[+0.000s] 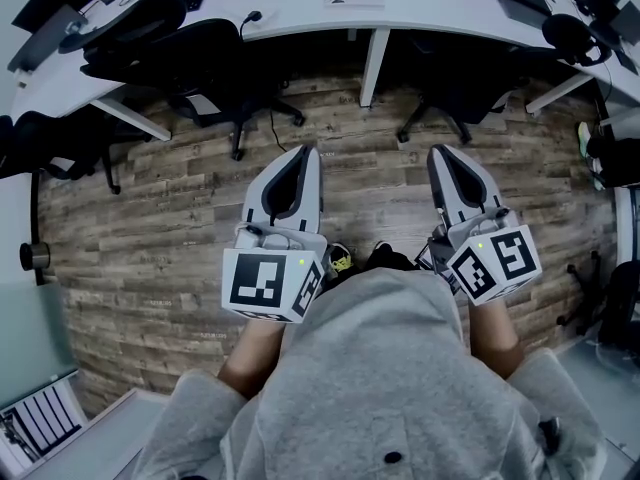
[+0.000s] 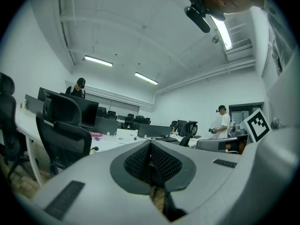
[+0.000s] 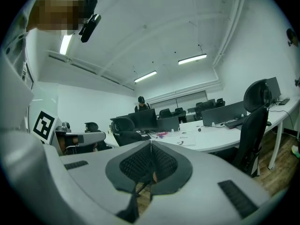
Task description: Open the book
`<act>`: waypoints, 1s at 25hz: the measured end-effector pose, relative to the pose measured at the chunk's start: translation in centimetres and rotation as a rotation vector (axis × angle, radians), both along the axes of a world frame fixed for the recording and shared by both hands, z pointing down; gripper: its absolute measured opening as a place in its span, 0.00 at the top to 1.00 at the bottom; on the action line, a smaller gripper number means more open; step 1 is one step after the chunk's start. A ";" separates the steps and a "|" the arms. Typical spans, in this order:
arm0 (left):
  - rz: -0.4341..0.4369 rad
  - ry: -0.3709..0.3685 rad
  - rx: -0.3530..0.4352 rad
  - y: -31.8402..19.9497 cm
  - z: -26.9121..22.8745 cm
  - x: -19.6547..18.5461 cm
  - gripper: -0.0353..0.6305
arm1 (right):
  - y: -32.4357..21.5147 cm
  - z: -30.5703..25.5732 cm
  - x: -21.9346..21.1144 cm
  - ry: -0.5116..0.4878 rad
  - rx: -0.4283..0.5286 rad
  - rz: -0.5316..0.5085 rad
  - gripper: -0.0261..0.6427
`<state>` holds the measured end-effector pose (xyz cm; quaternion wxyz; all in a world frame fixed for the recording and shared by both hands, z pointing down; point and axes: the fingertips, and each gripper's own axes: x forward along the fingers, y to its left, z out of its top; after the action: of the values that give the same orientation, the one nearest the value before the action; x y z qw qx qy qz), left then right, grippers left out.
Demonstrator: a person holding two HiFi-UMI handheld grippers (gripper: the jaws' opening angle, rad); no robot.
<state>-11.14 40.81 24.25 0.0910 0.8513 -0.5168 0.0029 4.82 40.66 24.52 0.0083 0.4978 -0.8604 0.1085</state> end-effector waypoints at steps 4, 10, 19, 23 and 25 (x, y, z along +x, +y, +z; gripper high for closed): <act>0.003 0.006 -0.003 0.1 0.1 -0.2 0.93 | 0.2 0.1 -0.3 0.006 -0.001 -0.001 0.92; 0.006 0.015 0.009 0.3 -0.2 -0.7 0.93 | 0.3 -0.2 -1.0 0.015 0.012 -0.005 0.92; -0.001 0.011 0.031 1.2 -0.6 -0.8 0.93 | 0.7 -0.2 -1.6 0.023 0.029 -0.034 0.92; 0.004 0.014 0.033 1.2 -0.1 -0.7 0.93 | 0.4 0.1 -1.7 0.042 0.044 -0.039 0.92; 0.009 0.011 0.033 1.0 0.0 -0.7 0.93 | 0.1 0.1 -1.7 0.048 0.054 -0.038 0.92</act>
<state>-11.85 41.79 24.27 0.0797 0.8550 -0.5124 -0.0096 3.09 40.73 24.57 0.0175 0.4837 -0.8720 0.0730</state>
